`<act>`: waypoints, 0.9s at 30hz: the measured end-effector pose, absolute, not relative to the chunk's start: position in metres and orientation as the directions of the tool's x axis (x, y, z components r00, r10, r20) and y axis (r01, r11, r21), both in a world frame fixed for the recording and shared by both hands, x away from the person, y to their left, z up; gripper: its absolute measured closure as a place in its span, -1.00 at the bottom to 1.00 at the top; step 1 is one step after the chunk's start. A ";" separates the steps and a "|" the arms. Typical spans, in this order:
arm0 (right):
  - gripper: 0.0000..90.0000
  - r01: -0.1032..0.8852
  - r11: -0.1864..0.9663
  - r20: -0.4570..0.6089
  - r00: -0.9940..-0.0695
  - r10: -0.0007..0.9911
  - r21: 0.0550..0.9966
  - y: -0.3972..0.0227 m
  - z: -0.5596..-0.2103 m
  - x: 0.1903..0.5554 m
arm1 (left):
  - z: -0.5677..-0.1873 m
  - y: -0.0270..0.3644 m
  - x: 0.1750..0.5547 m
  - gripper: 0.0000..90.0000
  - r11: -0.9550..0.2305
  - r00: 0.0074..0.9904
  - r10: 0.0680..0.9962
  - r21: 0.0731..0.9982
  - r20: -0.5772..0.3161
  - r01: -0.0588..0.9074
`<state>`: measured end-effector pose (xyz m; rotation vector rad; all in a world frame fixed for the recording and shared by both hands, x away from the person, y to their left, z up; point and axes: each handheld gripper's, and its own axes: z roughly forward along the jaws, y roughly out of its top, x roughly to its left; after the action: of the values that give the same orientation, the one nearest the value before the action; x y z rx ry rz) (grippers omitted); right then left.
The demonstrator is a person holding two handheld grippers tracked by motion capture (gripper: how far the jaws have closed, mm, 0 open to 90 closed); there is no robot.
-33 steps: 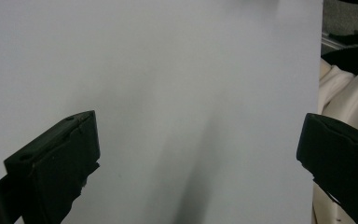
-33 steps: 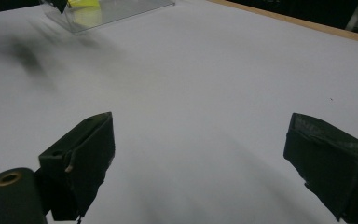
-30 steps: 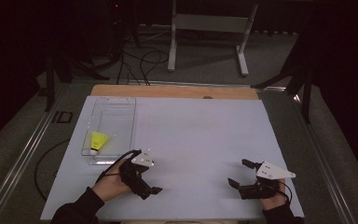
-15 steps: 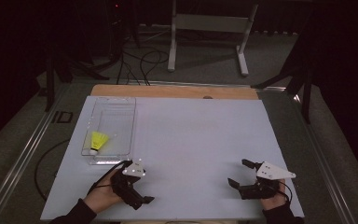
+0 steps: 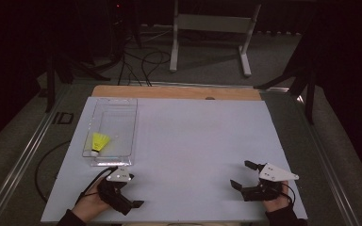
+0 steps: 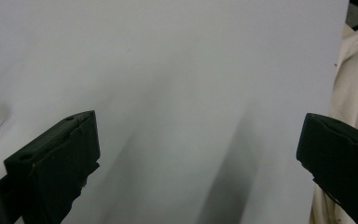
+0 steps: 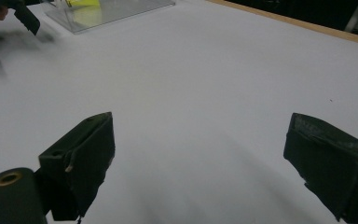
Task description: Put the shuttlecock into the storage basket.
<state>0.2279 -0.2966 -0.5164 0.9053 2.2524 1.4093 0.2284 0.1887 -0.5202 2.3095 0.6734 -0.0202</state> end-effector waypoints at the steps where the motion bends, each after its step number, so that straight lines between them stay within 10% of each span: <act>1: -0.80 0.338 0.307 0.052 -0.743 0.667 0.890 -0.297 -0.516 0.228 | -0.520 0.191 0.228 -0.99 -0.597 0.858 0.472 0.642 -0.203 0.480; 27: -0.80 0.336 0.313 0.045 -0.741 0.670 0.888 -0.297 -0.517 0.228 | -0.532 0.213 0.219 -0.99 -0.473 0.717 0.683 0.663 -0.141 0.581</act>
<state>0.2283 -0.2969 -0.5169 0.9021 2.2523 1.4008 0.2190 0.2129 -0.5316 2.2082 0.9538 0.1841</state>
